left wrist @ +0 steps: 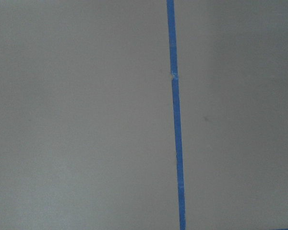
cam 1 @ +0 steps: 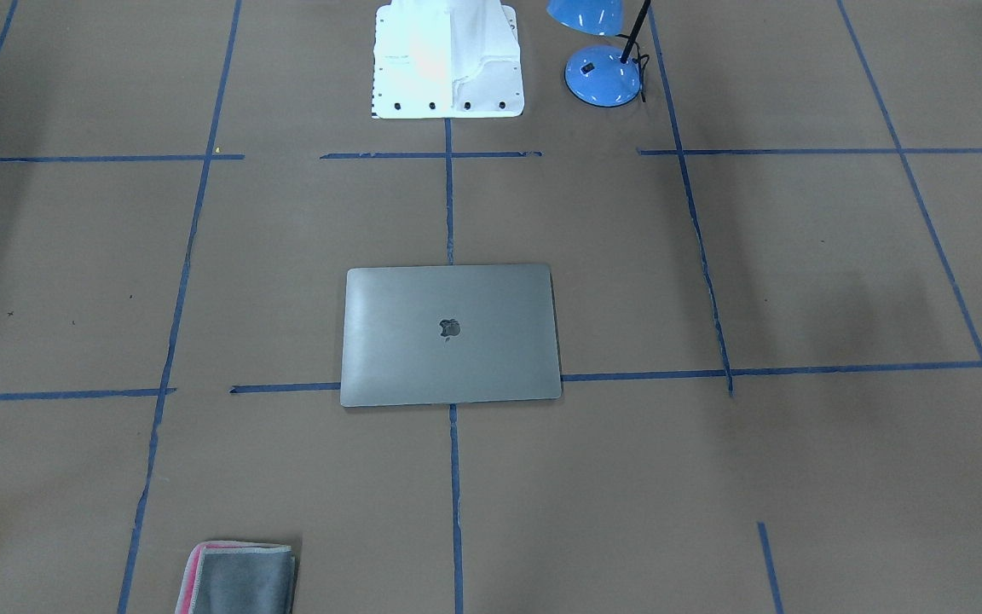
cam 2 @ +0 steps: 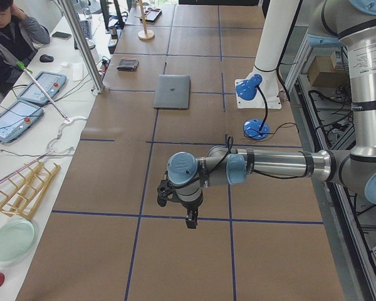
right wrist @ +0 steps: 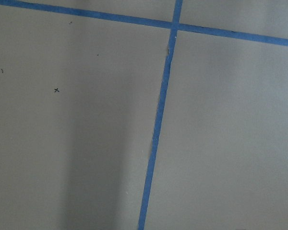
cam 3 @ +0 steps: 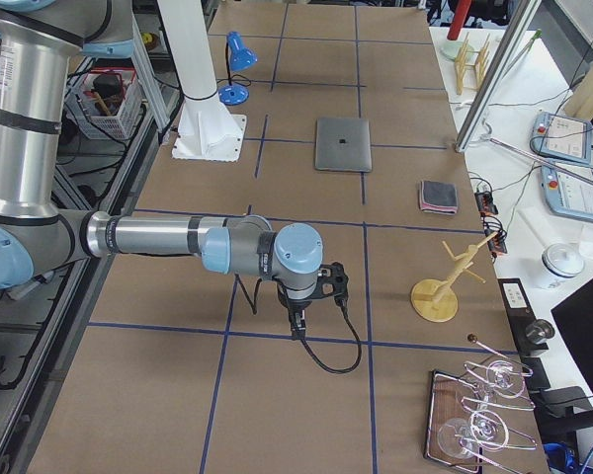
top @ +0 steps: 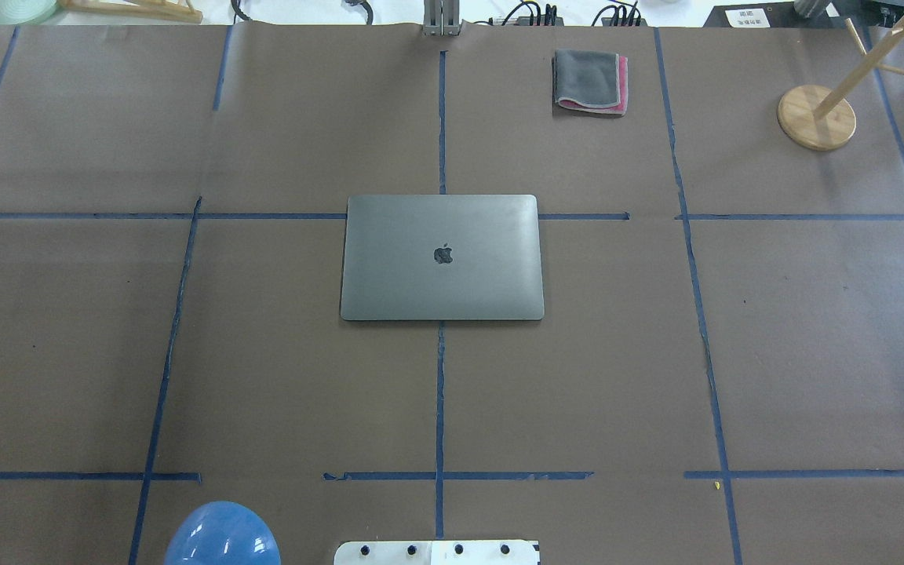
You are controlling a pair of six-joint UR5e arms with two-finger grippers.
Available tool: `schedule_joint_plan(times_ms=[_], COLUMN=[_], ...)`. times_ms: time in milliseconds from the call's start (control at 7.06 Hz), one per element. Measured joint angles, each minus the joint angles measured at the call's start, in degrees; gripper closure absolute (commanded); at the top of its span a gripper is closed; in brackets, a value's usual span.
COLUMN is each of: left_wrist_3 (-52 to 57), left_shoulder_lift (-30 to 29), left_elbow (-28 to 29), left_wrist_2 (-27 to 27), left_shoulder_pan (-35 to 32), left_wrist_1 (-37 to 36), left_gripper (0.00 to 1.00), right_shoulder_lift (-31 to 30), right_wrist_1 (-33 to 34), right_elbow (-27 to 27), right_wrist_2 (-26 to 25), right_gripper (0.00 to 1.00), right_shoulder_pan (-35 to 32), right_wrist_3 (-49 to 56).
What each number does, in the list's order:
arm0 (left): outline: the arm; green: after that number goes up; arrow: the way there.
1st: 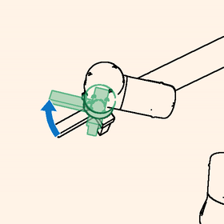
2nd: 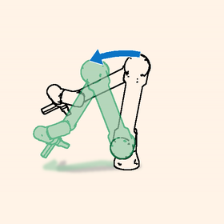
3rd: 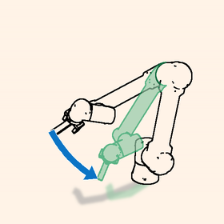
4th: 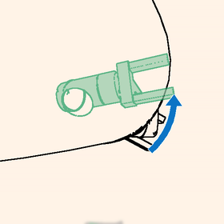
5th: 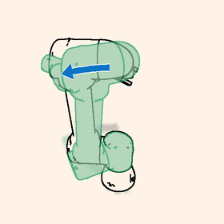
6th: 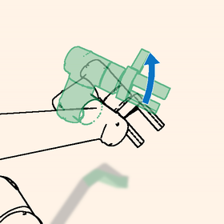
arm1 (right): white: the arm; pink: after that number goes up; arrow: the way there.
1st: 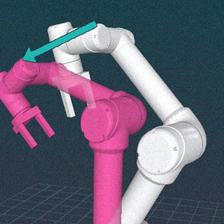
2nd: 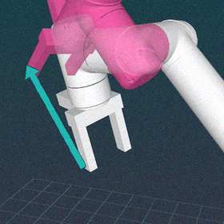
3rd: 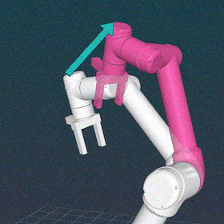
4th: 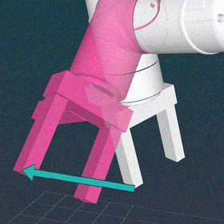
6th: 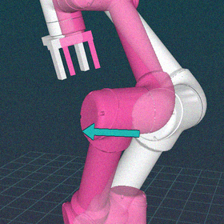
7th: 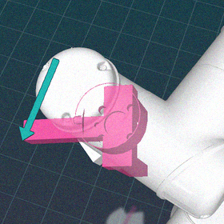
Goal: Close laptop
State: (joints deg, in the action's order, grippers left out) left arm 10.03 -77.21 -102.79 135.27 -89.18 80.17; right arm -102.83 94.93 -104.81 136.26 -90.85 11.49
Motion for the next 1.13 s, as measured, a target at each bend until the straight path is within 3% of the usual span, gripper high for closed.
schedule_joint_plan(times_ms=[425, 1134], left_wrist_3=[0.2, -0.1], left_shoulder_lift=[-0.2, -1.0], left_elbow=[2.4, 4.1], left_wrist_2=[4.4, 4.5], left_shoulder_pan=[0.0, 0.1], left_wrist_1=[0.1, 0.0], left_gripper=[0.0, 0.0], right_shoulder_lift=[-0.3, -0.7], right_wrist_1=[0.1, 0.1], right_elbow=[0.1, 0.1], right_wrist_2=[0.1, 0.5], right_gripper=[0.0, 0.0], right_shoulder_pan=[0.0, 0.0], right_wrist_3=[-0.2, -0.2])
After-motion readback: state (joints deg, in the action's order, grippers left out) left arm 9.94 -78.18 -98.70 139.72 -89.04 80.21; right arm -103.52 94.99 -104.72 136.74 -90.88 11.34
